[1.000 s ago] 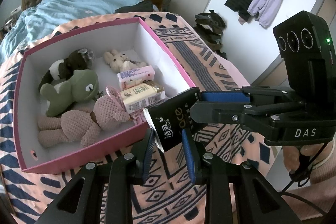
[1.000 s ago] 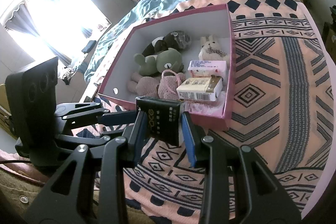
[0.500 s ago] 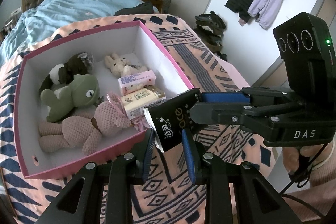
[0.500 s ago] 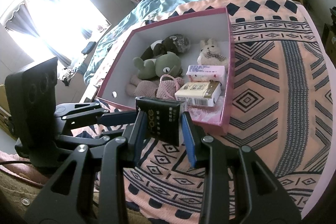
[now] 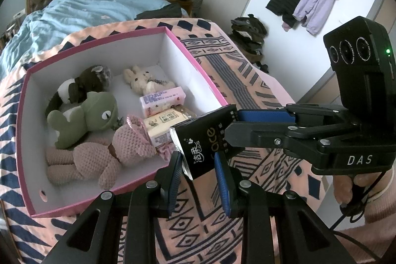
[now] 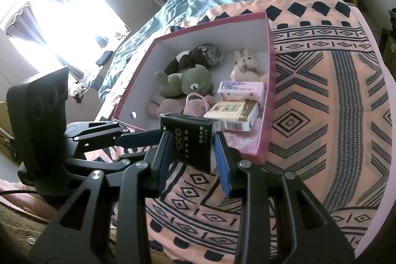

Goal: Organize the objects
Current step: 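Hold the black packet at the box rim with the right gripper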

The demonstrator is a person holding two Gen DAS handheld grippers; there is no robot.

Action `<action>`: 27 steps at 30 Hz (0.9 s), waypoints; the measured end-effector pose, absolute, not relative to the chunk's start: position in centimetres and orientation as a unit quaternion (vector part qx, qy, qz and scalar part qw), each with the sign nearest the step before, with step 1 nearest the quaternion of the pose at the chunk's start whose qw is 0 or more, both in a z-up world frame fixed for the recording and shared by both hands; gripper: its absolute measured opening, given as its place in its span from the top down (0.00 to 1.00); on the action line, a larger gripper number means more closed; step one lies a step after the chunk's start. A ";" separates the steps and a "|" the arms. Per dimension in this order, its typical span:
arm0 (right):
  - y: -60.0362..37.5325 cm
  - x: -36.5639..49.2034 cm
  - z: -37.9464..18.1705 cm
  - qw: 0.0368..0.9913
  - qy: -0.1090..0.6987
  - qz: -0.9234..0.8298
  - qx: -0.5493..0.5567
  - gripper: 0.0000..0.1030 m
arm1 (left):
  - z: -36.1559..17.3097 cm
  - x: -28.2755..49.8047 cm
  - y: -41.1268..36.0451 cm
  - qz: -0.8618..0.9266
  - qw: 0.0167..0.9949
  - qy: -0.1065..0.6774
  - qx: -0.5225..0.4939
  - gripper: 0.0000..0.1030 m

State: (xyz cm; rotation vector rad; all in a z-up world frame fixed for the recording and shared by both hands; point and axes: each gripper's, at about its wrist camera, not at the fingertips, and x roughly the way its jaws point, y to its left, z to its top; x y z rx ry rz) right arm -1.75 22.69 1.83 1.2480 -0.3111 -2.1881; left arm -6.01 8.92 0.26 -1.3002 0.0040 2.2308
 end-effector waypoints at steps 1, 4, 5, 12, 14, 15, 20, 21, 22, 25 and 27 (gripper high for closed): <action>22.7 -1.8 1.8 0.297 -0.117 -0.823 0.469 0.64 | 0.3 -6.0 8.9 0.830 0.276 0.002 -0.484 0.74; 22.7 -2.0 1.9 0.297 -0.117 -0.824 0.469 0.64 | 0.3 -6.1 8.9 0.830 0.276 0.001 -0.484 0.74; 22.7 -1.9 1.9 0.297 -0.117 -0.824 0.469 0.64 | 0.3 -6.1 8.9 0.831 0.276 0.002 -0.484 0.74; 22.8 -2.2 1.9 0.296 -0.118 -0.825 0.467 0.64 | 0.3 -6.2 8.9 0.831 0.276 0.001 -0.483 0.74; 22.8 -2.3 1.9 0.296 -0.118 -0.826 0.466 0.64 | 0.4 -6.6 8.9 0.831 0.275 0.001 -0.483 0.74; 22.8 -2.3 1.9 0.296 -0.118 -0.826 0.466 0.64 | 0.4 -6.6 8.9 0.831 0.275 0.001 -0.483 0.74; 22.8 -2.3 1.9 0.295 -0.117 -0.826 0.466 0.64 | 0.4 -6.7 9.0 0.831 0.275 0.001 -0.483 0.74; 22.8 -2.3 1.9 0.295 -0.118 -0.826 0.465 0.64 | 0.3 -6.6 9.0 0.831 0.275 0.002 -0.483 0.74; 22.8 -2.3 1.9 0.295 -0.118 -0.826 0.465 0.64 | 0.3 -6.6 8.9 0.831 0.275 0.002 -0.483 0.74; 22.8 -2.4 1.9 0.296 -0.118 -0.826 0.465 0.64 | 0.3 -6.9 8.9 0.831 0.274 0.001 -0.484 0.74; 22.8 -2.3 1.9 0.296 -0.118 -0.826 0.465 0.64 | 0.3 -6.9 8.9 0.831 0.274 0.001 -0.483 0.74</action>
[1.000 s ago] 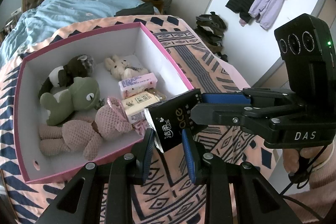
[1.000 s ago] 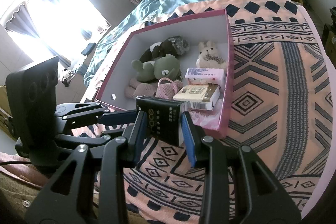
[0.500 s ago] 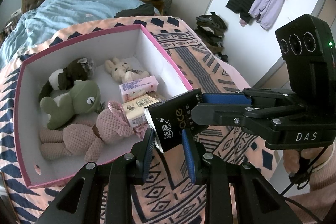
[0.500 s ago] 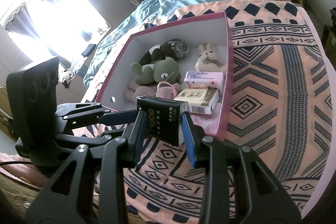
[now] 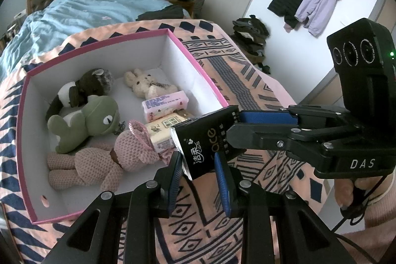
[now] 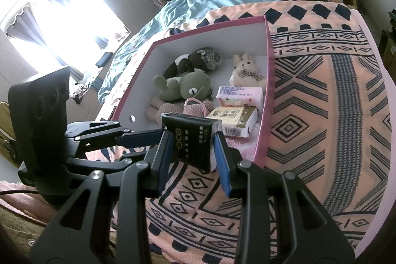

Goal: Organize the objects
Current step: 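Hold the black packet at the box rim with the right gripper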

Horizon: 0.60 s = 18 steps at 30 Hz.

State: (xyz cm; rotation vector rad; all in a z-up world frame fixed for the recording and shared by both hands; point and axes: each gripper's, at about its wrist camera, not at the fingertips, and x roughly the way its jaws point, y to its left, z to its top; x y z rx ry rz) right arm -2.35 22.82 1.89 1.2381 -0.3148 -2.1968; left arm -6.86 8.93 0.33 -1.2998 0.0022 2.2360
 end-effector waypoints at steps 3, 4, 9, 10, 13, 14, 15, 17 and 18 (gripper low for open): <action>22.8 -2.3 1.9 0.296 -0.118 -0.826 0.465 0.64 | 0.3 -6.9 8.9 0.831 0.274 0.001 -0.483 0.74; 22.8 -2.5 1.9 0.296 -0.118 -0.826 0.465 0.64 | 0.3 -6.9 9.0 0.831 0.274 0.001 -0.483 0.74; 22.8 -2.8 1.9 0.295 -0.118 -0.827 0.464 0.64 | 0.3 -7.3 8.9 0.832 0.273 0.001 -0.483 0.74; 22.8 -2.8 1.9 0.295 -0.118 -0.827 0.464 0.64 | 0.3 -7.1 8.9 0.832 0.274 0.001 -0.483 0.74; 22.8 -2.9 1.9 0.295 -0.118 -0.827 0.464 0.64 | 0.3 -7.1 8.9 0.832 0.274 0.001 -0.483 0.74; 22.8 -2.9 1.9 0.295 -0.118 -0.827 0.464 0.64 | 0.3 -7.1 8.9 0.831 0.274 0.001 -0.483 0.74; 22.8 -2.8 1.9 0.295 -0.119 -0.827 0.464 0.64 | 0.3 -7.4 8.9 0.831 0.274 0.000 -0.484 0.74; 22.8 -2.9 1.9 0.295 -0.119 -0.827 0.464 0.64 | 0.3 -7.4 8.9 0.832 0.273 0.000 -0.484 0.74; 22.8 -2.8 1.9 0.295 -0.119 -0.827 0.464 0.64 | 0.3 -7.4 8.9 0.831 0.274 0.000 -0.484 0.74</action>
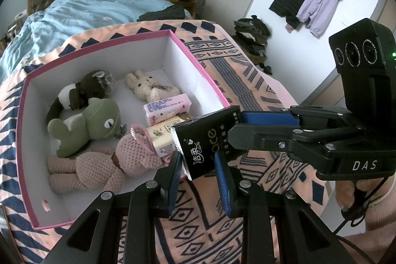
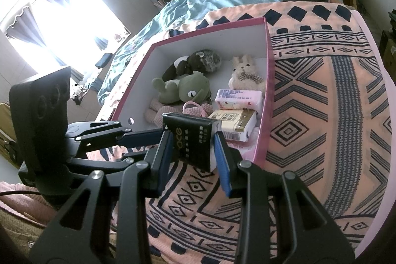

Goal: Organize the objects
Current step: 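Hold the black packet at the box rim with the right gripper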

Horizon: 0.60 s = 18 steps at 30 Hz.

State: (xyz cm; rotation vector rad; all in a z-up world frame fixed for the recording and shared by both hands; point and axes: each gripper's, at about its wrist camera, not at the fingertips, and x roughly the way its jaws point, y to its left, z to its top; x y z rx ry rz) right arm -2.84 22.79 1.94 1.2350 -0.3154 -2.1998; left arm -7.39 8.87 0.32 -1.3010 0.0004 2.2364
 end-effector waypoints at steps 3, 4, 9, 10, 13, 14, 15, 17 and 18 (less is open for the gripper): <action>22.8 -2.8 1.9 0.295 -0.119 -0.827 0.464 0.64 | 0.3 -7.4 8.9 0.831 0.274 0.000 -0.484 0.74; 22.8 -3.0 1.9 0.295 -0.119 -0.827 0.464 0.64 | 0.3 -7.5 8.8 0.831 0.274 -0.001 -0.484 0.74; 22.8 -2.9 1.9 0.295 -0.119 -0.827 0.464 0.64 | 0.3 -7.8 8.7 0.831 0.274 -0.001 -0.484 0.74; 22.8 -2.9 1.9 0.295 -0.119 -0.827 0.464 0.64 | 0.2 -7.7 8.8 0.831 0.274 -0.001 -0.484 0.74; 22.8 -3.1 1.9 0.295 -0.119 -0.827 0.464 0.64 | 0.3 -7.7 8.8 0.831 0.274 -0.001 -0.485 0.74; 22.8 -3.1 1.9 0.295 -0.118 -0.827 0.464 0.64 | 0.3 -7.7 8.8 0.831 0.274 -0.002 -0.485 0.74; 22.8 -3.0 1.9 0.295 -0.119 -0.827 0.464 0.64 | 0.3 -7.8 8.8 0.831 0.274 -0.002 -0.485 0.74; 22.8 -3.1 1.9 0.295 -0.119 -0.827 0.464 0.64 | 0.2 -7.9 8.8 0.831 0.273 -0.002 -0.485 0.74; 22.8 -3.1 1.9 0.295 -0.119 -0.827 0.464 0.64 | 0.2 -8.1 8.7 0.831 0.273 -0.002 -0.485 0.74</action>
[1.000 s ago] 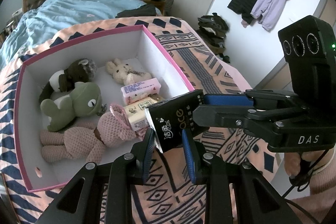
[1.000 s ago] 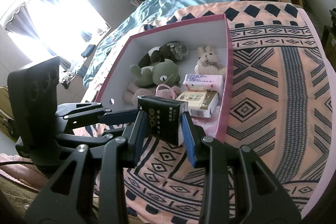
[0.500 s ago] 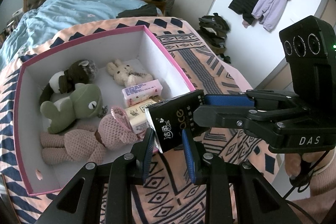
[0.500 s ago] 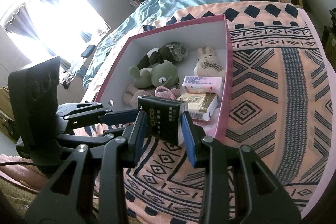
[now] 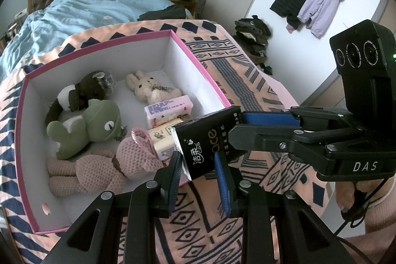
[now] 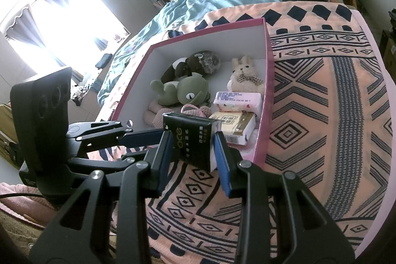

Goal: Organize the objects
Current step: 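Hold the black packet at the box rim with the right gripper, then move the black packet over the box interior with the right gripper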

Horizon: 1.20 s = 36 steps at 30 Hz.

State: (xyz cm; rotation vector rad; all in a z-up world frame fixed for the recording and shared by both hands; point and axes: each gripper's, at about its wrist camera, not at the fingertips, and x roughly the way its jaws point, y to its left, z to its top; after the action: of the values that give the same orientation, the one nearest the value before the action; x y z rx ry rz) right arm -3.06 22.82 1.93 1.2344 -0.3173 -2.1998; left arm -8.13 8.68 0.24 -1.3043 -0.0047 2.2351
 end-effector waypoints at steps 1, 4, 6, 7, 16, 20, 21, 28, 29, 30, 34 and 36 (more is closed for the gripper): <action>22.8 -3.2 1.9 0.295 -0.120 -0.827 0.464 0.64 | 0.2 -8.0 8.7 0.831 0.273 -0.002 -0.485 0.74; 22.8 -3.1 1.9 0.295 -0.119 -0.827 0.464 0.64 | 0.2 -8.1 8.7 0.831 0.273 -0.003 -0.485 0.74; 22.8 -3.1 1.9 0.295 -0.119 -0.827 0.464 0.64 | 0.1 -8.3 8.6 0.831 0.273 -0.003 -0.485 0.74; 22.8 -3.2 1.9 0.295 -0.119 -0.827 0.464 0.64 | 0.1 -8.3 8.6 0.831 0.273 -0.003 -0.485 0.74; 22.7 -3.3 2.0 0.295 -0.119 -0.827 0.463 0.64 | -0.1 -8.7 8.5 0.831 0.271 -0.004 -0.486 0.74; 22.8 -3.3 2.0 0.295 -0.118 -0.827 0.463 0.64 | -0.1 -8.7 8.5 0.831 0.270 -0.004 -0.486 0.74; 22.7 -3.4 2.0 0.295 -0.119 -0.827 0.463 0.64 | -0.1 -8.8 8.5 0.831 0.271 -0.004 -0.486 0.74; 22.6 -3.7 2.0 0.295 -0.120 -0.827 0.463 0.64 | -0.1 -8.8 8.5 0.831 0.271 -0.004 -0.486 0.74; 22.6 -3.9 1.9 0.295 -0.120 -0.827 0.463 0.64 | -0.1 -8.8 8.5 0.831 0.271 -0.004 -0.486 0.74; 22.6 -3.9 1.9 0.295 -0.120 -0.827 0.463 0.64 | -0.2 -9.0 8.4 0.831 0.270 -0.004 -0.486 0.74; 22.6 -3.9 1.9 0.295 -0.120 -0.827 0.463 0.64 | -0.2 -8.9 8.6 0.831 0.271 -0.003 -0.486 0.74; 22.6 -3.9 1.9 0.295 -0.120 -0.828 0.463 0.64 | -0.2 -8.9 8.5 0.831 0.271 -0.004 -0.486 0.74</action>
State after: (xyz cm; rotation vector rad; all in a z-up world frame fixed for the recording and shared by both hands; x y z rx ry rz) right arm -3.85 22.63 1.92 1.2313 -0.3188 -2.2024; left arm -8.92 8.53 -0.20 -1.3104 -0.0101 2.2380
